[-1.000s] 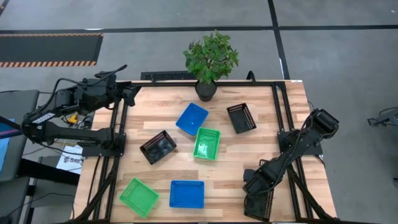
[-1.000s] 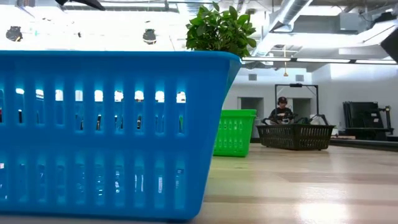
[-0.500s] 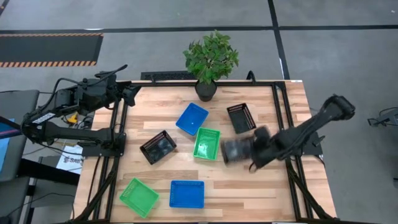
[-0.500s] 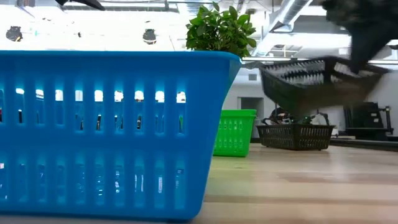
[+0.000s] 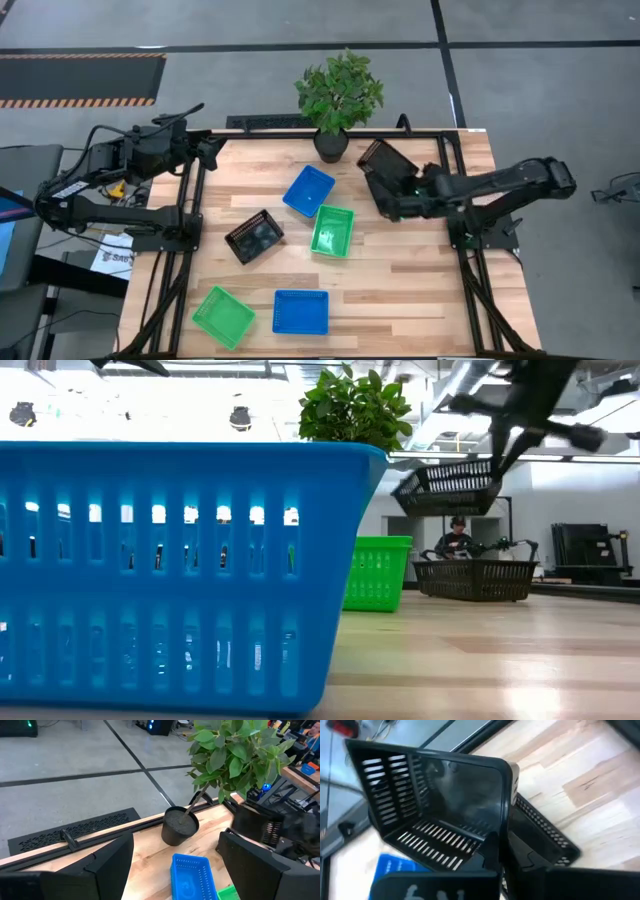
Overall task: Stack baskets by color
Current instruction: Stack the bottom black bin on the top right black bin
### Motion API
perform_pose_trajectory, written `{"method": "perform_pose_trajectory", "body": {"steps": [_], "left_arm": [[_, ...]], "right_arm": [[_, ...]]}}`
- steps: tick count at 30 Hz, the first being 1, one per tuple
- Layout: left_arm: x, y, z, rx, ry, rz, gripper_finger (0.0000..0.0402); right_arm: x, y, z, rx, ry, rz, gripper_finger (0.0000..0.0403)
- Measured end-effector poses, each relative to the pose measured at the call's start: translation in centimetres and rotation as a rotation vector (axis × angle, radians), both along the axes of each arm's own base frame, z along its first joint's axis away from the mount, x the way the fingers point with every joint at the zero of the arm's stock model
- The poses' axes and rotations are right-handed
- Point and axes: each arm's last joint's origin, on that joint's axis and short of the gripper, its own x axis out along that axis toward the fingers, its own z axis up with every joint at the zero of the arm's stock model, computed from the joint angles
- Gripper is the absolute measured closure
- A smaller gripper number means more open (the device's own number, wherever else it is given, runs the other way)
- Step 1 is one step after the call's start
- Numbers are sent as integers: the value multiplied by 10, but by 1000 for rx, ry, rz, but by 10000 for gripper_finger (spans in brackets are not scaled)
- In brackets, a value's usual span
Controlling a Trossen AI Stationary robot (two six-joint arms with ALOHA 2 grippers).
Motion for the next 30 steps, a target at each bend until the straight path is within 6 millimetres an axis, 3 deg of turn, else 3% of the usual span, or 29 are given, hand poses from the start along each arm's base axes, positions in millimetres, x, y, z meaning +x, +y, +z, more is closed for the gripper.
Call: {"method": "perform_pose_trajectory", "body": {"steps": [5, 10, 20, 25, 30], "left_arm": [[0, 0, 0, 2, 5, -9, 120], [0, 0, 0, 2, 5, -10, 120], [0, 0, 0, 0, 5, -13, 120], [0, 0, 0, 0, 5, -13, 120], [0, 0, 0, 20, 23, -15, 120]], "right_arm": [[21, -9, -13, 7, -34, -45, 389], [35, -3, -29, 57, 13, -14, 396], [27, 7, -44, 75, 258, 17, 394], [9, 12, -8, -5, 252, 110, 391], [-10, -5, 52, -117, 482, 410, 399]]}}
